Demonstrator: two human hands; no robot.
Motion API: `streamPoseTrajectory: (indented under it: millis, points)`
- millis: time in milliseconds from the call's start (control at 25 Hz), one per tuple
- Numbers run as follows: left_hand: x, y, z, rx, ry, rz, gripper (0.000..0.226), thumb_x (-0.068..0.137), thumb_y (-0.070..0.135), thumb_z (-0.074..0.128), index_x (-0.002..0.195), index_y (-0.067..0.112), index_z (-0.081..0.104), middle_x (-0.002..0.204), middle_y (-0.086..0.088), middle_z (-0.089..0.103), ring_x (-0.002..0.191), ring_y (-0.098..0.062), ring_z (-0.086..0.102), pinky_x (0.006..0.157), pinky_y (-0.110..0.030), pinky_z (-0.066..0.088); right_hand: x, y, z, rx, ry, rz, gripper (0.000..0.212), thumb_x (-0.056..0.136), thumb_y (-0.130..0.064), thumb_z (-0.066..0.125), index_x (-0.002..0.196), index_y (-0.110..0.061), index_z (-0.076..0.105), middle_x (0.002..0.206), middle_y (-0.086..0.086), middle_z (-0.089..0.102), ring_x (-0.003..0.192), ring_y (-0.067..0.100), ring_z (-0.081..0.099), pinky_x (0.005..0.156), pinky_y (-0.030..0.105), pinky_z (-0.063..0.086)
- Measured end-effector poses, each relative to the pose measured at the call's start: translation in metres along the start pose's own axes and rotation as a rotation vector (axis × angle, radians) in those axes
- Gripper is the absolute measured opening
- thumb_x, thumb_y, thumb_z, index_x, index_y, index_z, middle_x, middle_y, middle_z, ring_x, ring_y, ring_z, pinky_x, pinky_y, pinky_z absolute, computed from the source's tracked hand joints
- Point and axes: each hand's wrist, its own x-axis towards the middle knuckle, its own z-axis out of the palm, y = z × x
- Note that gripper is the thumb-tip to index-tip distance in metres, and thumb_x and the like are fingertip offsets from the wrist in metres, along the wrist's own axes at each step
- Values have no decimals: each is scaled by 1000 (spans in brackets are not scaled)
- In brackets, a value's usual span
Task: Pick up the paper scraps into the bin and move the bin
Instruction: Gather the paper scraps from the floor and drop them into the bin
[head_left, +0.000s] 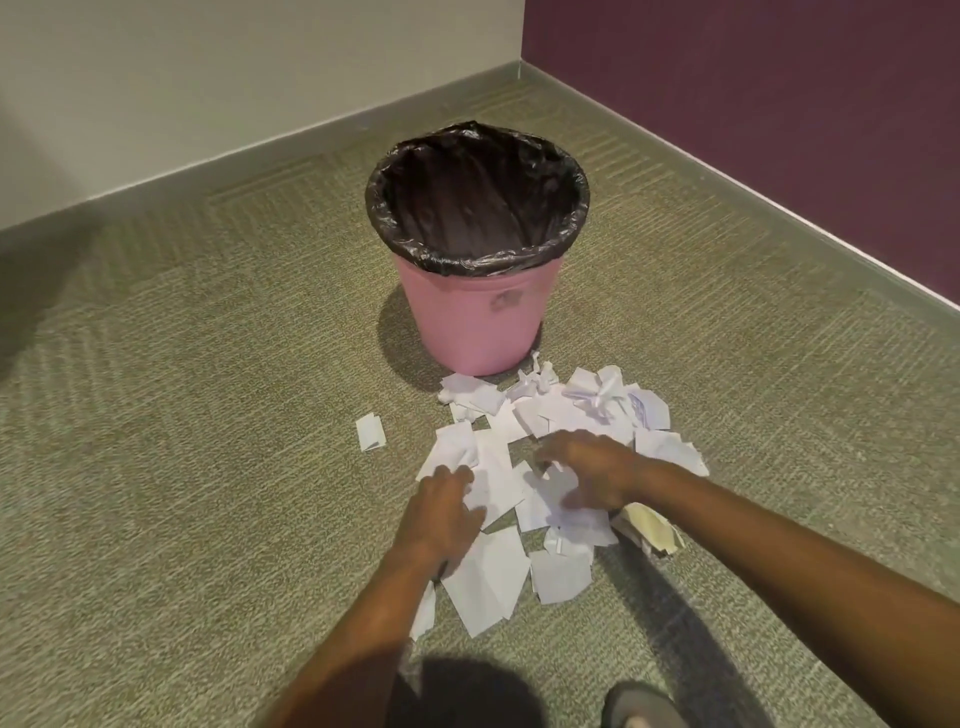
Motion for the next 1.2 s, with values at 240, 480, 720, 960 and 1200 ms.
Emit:
streamPoseTrajectory:
  millis: [240,480,720,960,1200]
  points:
    - [24,7,34,381,40,17,91,81,55,66,151,31,12,161,-19,3,149,-40,-2,115,-62,14,3,26,54,-311,-202,162,130,65,-58,82,154,-34,-9,165,8,-14,152,35,-3,116,67,11]
    - [57,7,21,441,-233,-97,119,69,62,74,153,34,-6,158,-25,-16,145,-49,-13,110,-68,13,-4,22,89,-442,-58,117,113,74,-39,81,152,-28,0,163,14,0,143,46,19,100,68,37]
    - [57,6,14,425,-208,-4,82,76,37,74,142,21,29,150,-20,19,137,-48,21,100,-55,40,-9,19,92,-306,131,-1,68,82,-7,68,140,-21,36,148,13,35,122,36,47,82,48,55]
    - [55,4,12,307,-65,94,48,86,12,69,131,11,52,132,-12,45,123,-34,42,90,-45,52,-5,15,91,-221,198,21,58,81,-9,70,133,-18,45,144,13,36,114,35,49,75,44,54]
    - [53,-4,17,260,49,127,21,91,2,54,109,2,65,109,-15,67,103,-32,61,81,-40,52,3,15,83,-71,201,50,59,84,-9,71,136,-15,43,133,10,43,105,32,56,82,44,54]
